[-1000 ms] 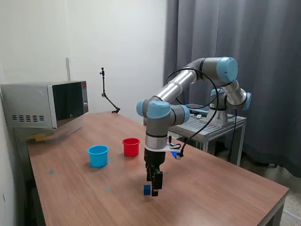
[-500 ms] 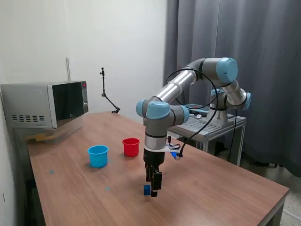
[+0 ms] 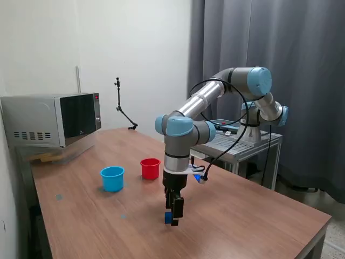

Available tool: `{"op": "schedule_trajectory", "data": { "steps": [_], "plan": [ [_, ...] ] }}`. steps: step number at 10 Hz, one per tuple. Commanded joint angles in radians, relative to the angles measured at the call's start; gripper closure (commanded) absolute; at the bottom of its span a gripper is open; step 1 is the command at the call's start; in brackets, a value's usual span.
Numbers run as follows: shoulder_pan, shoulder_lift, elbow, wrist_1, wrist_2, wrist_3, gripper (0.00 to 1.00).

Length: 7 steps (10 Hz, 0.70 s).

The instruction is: Place red objects in the red bin, and blue objects in the blue bin.

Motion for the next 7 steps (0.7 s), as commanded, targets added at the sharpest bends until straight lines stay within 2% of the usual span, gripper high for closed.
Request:
{"op": "schedule_trajectory", "data": {
  "steps": [1, 7],
  "plan": [
    [-0.001, 0.000, 0.007, 0.003, -0.001, 0.001, 0.00],
    [0.001, 0.001, 0.012, 0.003, -0.001, 0.003, 0.00]
  ]
}}
